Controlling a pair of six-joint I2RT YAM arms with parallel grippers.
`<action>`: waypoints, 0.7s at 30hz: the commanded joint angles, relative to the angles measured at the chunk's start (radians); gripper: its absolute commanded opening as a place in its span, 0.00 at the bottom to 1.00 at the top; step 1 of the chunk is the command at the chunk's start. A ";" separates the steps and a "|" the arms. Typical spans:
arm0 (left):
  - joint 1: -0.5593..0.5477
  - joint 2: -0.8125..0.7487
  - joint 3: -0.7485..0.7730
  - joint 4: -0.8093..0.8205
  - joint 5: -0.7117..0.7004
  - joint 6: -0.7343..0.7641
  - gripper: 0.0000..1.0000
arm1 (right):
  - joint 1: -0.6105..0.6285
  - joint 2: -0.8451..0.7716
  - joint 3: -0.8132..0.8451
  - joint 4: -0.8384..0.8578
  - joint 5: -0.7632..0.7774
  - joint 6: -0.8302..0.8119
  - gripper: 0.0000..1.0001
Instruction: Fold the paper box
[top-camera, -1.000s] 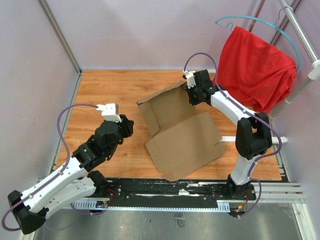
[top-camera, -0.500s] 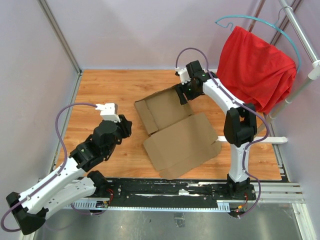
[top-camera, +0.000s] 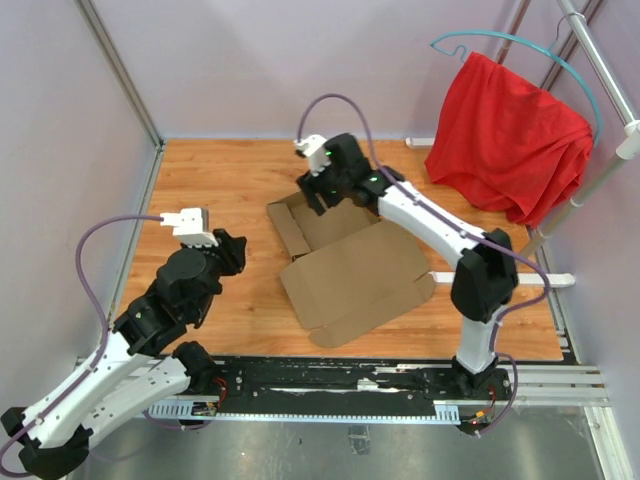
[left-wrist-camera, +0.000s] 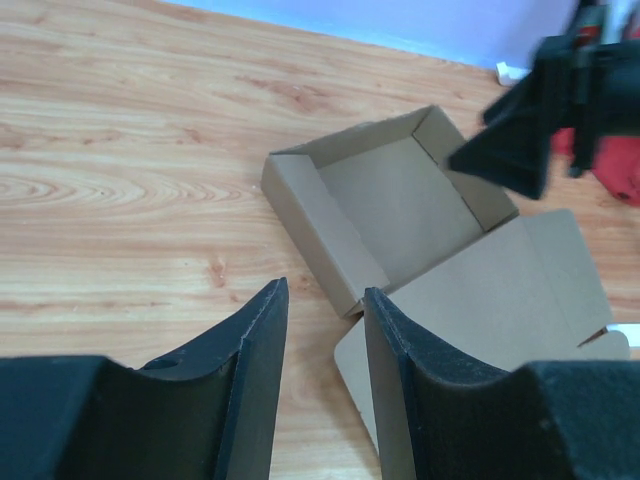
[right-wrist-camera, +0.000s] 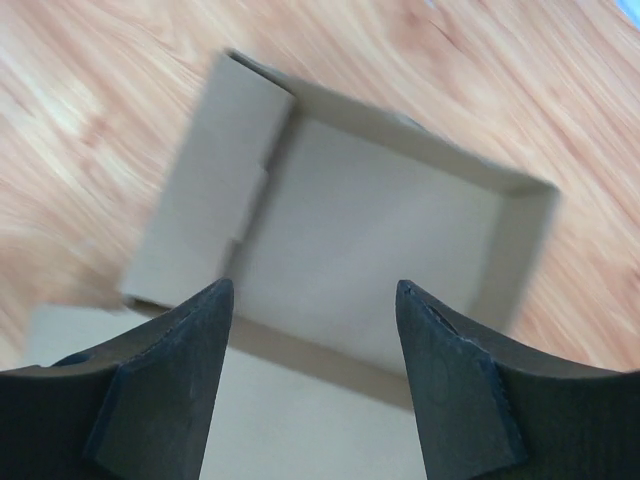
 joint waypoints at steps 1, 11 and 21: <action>-0.005 -0.068 -0.011 -0.033 -0.045 0.014 0.42 | 0.105 0.206 0.142 0.054 0.071 0.091 0.66; -0.005 -0.217 -0.080 -0.045 -0.077 0.019 0.42 | 0.195 0.518 0.428 -0.047 0.101 0.138 0.62; -0.006 -0.231 -0.090 -0.056 -0.068 0.017 0.42 | 0.230 0.499 0.391 -0.036 0.207 0.127 0.64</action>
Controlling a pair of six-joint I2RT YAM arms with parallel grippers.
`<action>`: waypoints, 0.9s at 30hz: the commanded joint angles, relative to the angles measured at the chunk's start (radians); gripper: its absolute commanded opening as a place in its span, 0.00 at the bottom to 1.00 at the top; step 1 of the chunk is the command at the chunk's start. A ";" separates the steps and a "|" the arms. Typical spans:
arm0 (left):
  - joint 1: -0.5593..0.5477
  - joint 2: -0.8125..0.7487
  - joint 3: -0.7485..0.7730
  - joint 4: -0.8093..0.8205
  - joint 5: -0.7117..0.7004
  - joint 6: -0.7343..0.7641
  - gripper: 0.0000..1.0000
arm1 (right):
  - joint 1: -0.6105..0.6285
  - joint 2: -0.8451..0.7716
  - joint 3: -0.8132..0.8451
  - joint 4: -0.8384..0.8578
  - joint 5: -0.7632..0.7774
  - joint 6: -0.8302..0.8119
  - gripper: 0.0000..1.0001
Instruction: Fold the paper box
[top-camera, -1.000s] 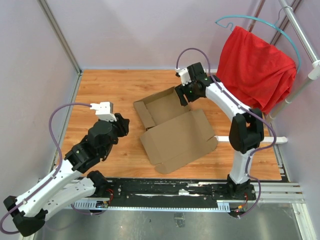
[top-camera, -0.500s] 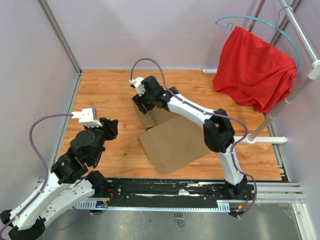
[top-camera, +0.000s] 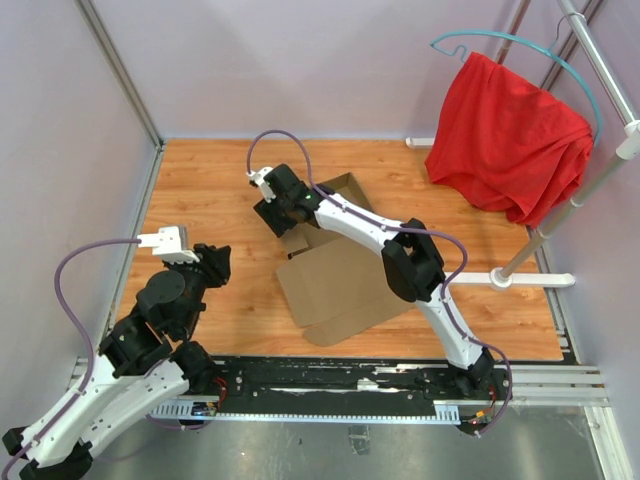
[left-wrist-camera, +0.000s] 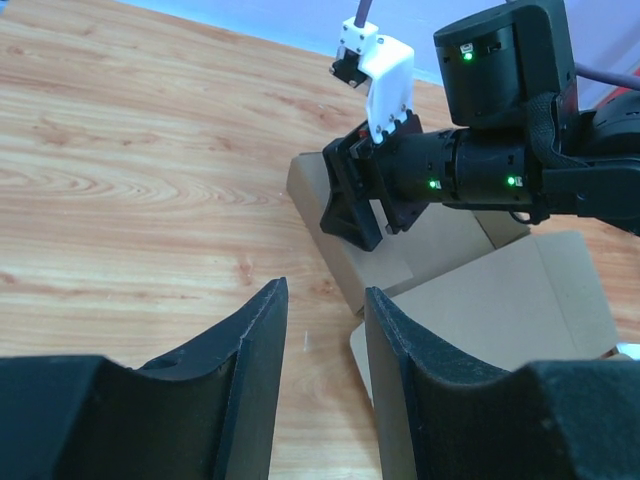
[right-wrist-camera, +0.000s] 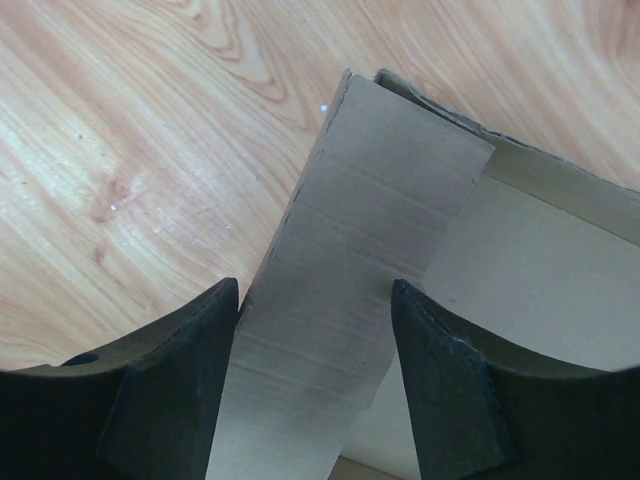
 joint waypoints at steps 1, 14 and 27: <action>-0.005 -0.017 -0.009 -0.005 -0.009 0.008 0.42 | 0.027 -0.032 -0.029 -0.007 0.112 -0.002 0.65; -0.005 -0.033 -0.015 -0.008 -0.010 0.003 0.43 | 0.065 0.047 0.082 -0.119 0.155 0.018 0.64; -0.005 -0.028 -0.017 -0.005 0.010 0.006 0.43 | 0.055 0.086 0.080 -0.152 0.126 0.042 0.50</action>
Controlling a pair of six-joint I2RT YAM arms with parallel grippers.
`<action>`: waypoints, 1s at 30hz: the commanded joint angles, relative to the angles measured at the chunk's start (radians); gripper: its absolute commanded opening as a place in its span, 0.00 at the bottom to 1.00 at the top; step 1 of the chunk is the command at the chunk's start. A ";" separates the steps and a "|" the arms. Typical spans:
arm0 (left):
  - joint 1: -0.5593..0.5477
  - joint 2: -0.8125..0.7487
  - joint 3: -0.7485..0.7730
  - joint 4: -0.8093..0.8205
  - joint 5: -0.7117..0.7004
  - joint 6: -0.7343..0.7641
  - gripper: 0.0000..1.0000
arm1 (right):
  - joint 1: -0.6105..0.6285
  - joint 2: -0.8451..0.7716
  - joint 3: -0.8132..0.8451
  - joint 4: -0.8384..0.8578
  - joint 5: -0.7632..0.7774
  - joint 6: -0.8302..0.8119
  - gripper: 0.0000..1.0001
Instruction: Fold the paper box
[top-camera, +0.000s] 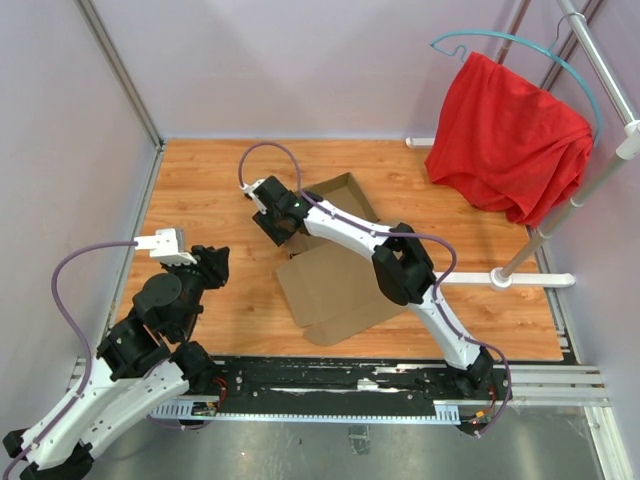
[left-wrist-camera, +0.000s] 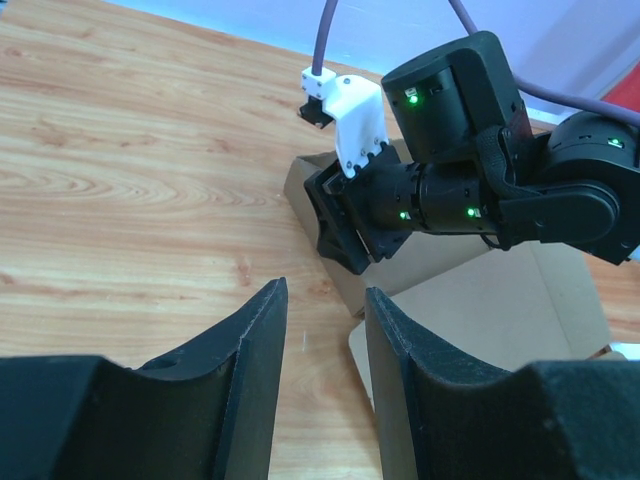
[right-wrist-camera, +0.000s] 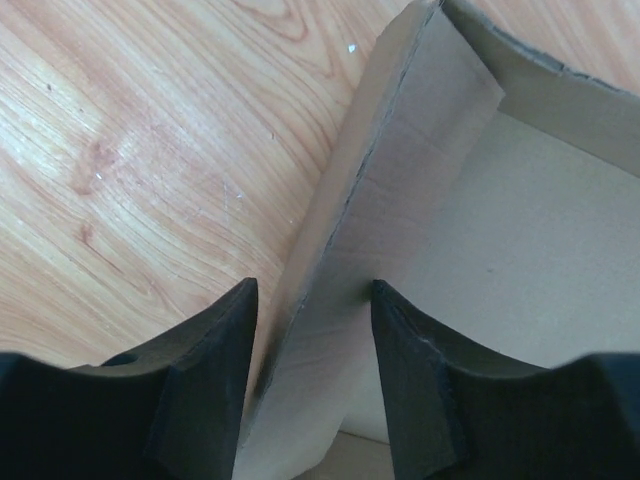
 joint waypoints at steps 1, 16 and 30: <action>-0.006 -0.003 -0.013 0.002 0.007 0.006 0.43 | 0.004 0.034 0.020 -0.051 0.002 0.018 0.47; -0.006 -0.017 -0.016 0.003 0.013 0.002 0.43 | -0.136 -0.112 -0.213 0.072 -0.582 0.099 0.14; -0.005 -0.060 -0.017 0.004 0.005 0.000 0.43 | -0.112 -0.268 -0.355 -0.092 -0.265 -0.215 0.68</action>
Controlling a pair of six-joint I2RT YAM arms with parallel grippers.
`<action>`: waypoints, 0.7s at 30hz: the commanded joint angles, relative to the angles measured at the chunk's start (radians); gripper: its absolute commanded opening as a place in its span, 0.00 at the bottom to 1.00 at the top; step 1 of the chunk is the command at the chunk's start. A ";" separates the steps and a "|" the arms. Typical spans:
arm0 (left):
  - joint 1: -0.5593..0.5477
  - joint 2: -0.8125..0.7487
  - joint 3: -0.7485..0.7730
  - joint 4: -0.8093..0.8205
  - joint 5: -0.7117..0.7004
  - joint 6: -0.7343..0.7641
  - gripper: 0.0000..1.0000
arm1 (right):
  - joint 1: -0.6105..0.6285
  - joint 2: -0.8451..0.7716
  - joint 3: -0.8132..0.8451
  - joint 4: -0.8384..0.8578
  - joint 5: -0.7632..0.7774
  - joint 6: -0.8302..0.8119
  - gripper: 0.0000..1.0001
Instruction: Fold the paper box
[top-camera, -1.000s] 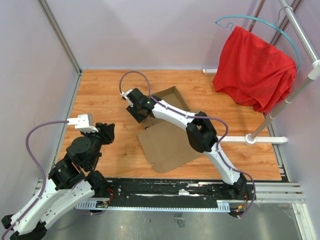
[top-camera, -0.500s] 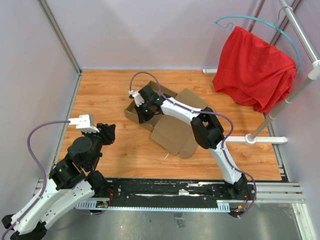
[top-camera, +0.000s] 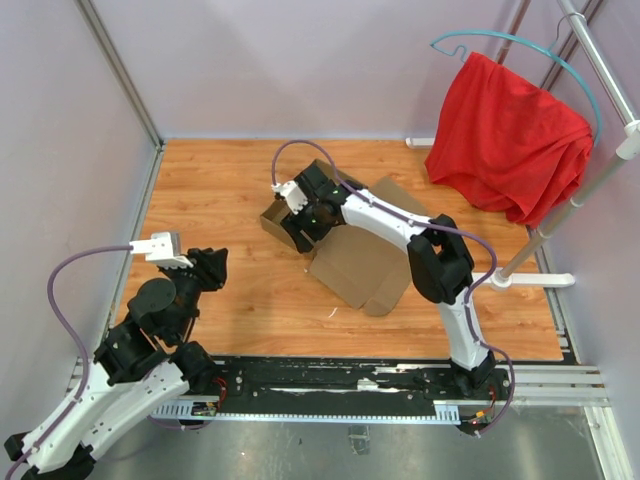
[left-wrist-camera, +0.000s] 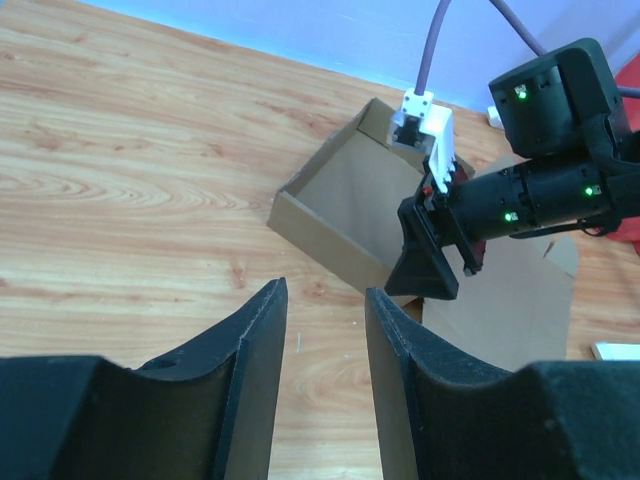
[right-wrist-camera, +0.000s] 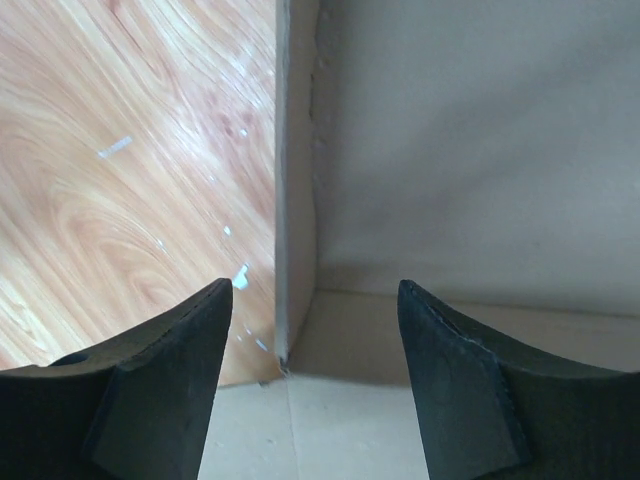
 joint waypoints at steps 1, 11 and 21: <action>-0.005 -0.023 -0.006 0.005 -0.006 0.003 0.43 | 0.030 -0.026 -0.041 -0.051 0.145 -0.108 0.67; -0.006 -0.033 -0.006 0.007 -0.006 0.003 0.43 | 0.052 0.059 -0.005 0.001 0.095 -0.077 0.52; -0.006 -0.037 -0.008 0.014 0.017 0.010 0.43 | 0.084 -0.055 -0.139 0.001 -0.080 -0.219 0.01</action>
